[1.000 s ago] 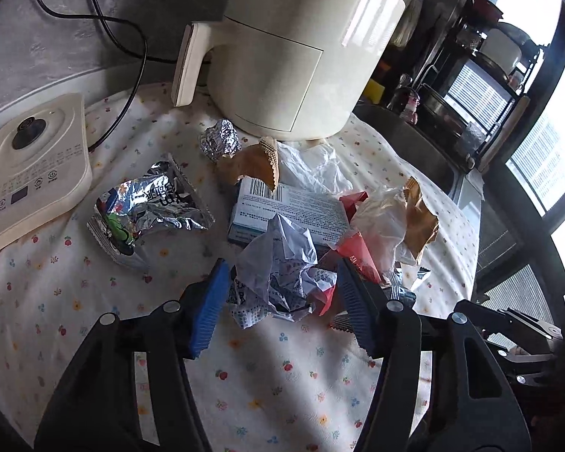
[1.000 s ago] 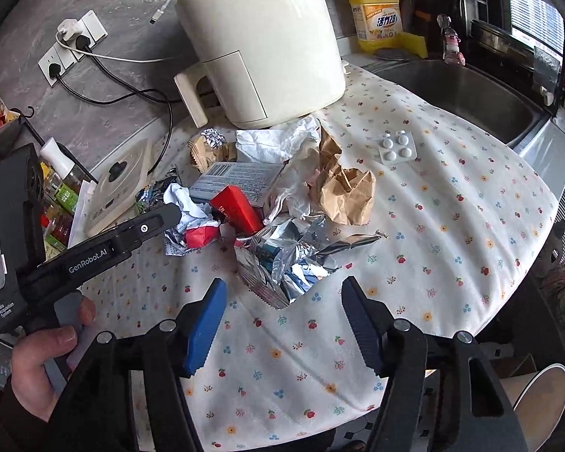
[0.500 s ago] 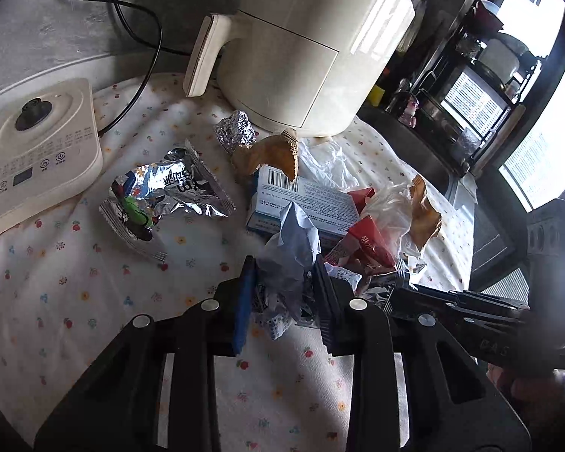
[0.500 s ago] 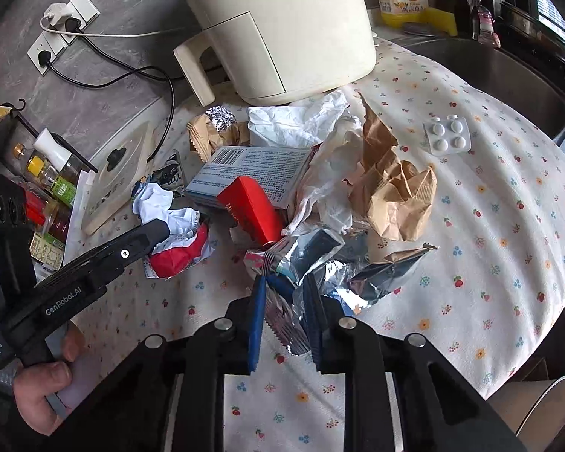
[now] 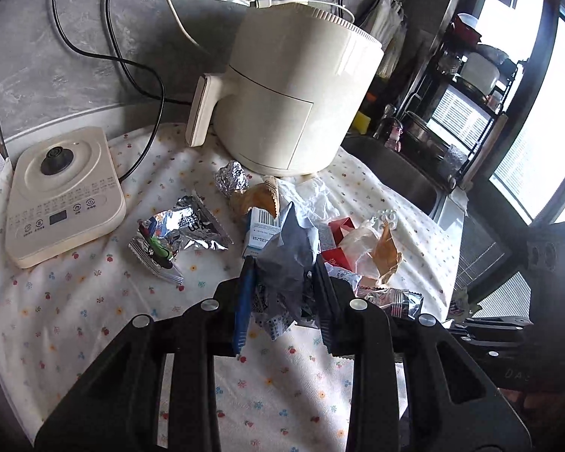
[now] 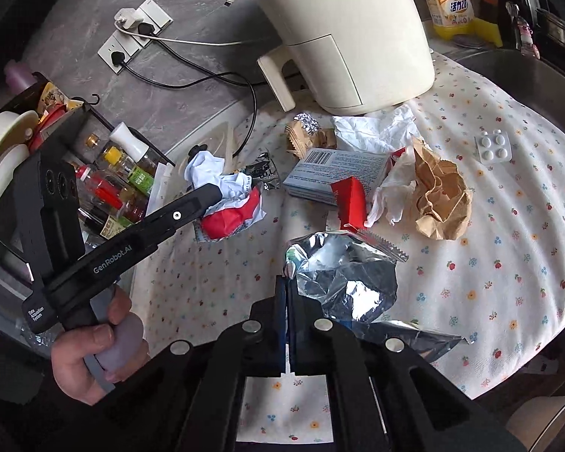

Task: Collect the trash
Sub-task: 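Carry both wrappers to the white bin and open both tools over it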

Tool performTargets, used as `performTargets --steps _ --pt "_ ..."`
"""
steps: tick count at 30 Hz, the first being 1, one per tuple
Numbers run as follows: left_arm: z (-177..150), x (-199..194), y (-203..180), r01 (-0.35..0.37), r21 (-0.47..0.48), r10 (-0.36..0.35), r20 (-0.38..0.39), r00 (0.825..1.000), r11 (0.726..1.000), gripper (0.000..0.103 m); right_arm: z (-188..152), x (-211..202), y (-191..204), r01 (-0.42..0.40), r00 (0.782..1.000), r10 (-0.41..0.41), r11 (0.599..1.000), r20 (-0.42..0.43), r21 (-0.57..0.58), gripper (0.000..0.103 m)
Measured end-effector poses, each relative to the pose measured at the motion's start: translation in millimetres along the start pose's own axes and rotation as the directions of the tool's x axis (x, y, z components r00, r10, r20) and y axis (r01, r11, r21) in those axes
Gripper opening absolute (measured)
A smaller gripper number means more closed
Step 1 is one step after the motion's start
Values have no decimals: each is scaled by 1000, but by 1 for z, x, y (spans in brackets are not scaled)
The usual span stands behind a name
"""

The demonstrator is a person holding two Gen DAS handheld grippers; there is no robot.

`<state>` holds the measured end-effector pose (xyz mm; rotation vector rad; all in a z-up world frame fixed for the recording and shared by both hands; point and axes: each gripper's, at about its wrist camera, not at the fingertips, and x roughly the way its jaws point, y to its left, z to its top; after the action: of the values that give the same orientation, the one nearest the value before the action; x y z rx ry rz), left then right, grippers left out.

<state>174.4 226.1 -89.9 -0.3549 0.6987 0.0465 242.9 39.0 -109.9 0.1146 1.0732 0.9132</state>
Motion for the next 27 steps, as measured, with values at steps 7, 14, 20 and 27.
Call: performTargets --steps 7,14,20,27 --pt "-6 -16 -38 -16 -13 16 46 999 1000 30 -6 -51 -11 -24 998 26 999 63 -42 2" --pt "-24 -12 -107 -8 19 8 29 1000 1000 30 -23 -112 -71 16 993 -18 1000 113 15 2" --pt "-46 5 -182 39 47 -39 -10 999 998 31 -53 -175 -128 95 984 -105 993 147 75 2" --pt "-76 27 -267 95 120 -86 -77 993 988 31 -103 -239 -203 174 966 -205 966 156 191 2"
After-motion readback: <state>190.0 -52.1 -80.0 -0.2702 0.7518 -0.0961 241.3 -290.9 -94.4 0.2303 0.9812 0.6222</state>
